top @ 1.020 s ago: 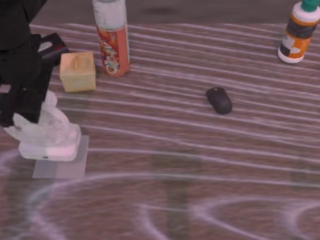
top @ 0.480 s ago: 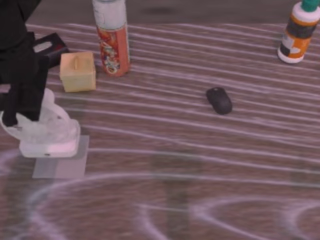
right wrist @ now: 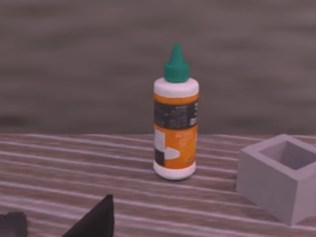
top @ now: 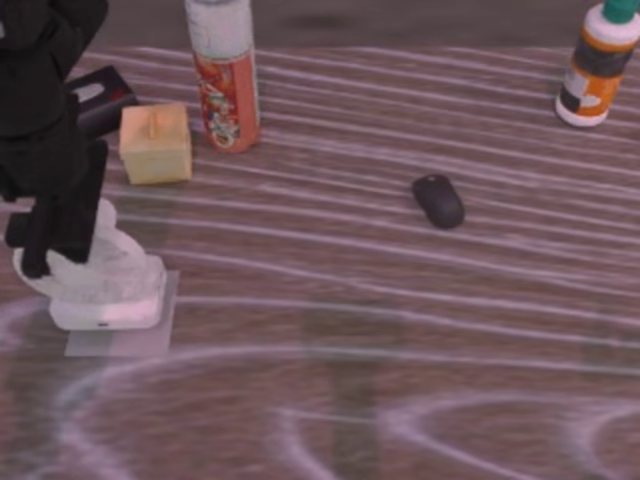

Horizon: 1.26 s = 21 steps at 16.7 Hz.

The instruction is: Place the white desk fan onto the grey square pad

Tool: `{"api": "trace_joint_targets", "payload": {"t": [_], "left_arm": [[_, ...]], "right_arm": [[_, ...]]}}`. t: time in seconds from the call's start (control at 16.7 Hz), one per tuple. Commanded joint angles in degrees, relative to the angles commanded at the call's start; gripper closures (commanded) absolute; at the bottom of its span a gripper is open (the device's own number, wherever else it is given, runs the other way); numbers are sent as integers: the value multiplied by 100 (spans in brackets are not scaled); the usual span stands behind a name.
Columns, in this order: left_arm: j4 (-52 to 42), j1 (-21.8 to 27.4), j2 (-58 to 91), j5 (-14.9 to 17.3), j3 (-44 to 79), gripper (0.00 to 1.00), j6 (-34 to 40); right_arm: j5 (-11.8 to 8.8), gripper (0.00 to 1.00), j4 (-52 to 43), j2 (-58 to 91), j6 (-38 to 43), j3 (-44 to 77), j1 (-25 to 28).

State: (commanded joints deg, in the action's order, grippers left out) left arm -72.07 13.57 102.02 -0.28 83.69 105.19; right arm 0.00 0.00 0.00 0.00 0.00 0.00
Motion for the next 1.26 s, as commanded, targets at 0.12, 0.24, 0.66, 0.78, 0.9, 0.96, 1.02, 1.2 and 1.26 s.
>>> {"api": "trace_joint_targets", "payload": {"t": [0.12, 0.24, 0.66, 0.78, 0.9, 0.96, 1.02, 1.2, 1.26], "left_arm": [[0, 0, 0, 0, 0, 100, 0], [0, 0, 0, 0, 0, 85, 0], [0, 0, 0, 0, 0, 32, 0], [0, 0, 0, 0, 0, 17, 0], [0, 0, 0, 0, 0, 2, 0], [0, 0, 0, 0, 0, 0, 0], [0, 0, 0, 0, 0, 0, 0], [0, 0, 0, 0, 0, 0, 0], [0, 0, 0, 0, 0, 0, 0]], "right_arm": [[0, 0, 0, 0, 0, 0, 0], [0, 0, 0, 0, 0, 0, 0], [0, 0, 0, 0, 0, 0, 0], [0, 0, 0, 0, 0, 0, 0], [0, 0, 0, 0, 0, 0, 0], [0, 0, 0, 0, 0, 0, 0], [0, 0, 0, 0, 0, 0, 0], [0, 0, 0, 0, 0, 0, 0], [0, 0, 0, 0, 0, 0, 0]]}}
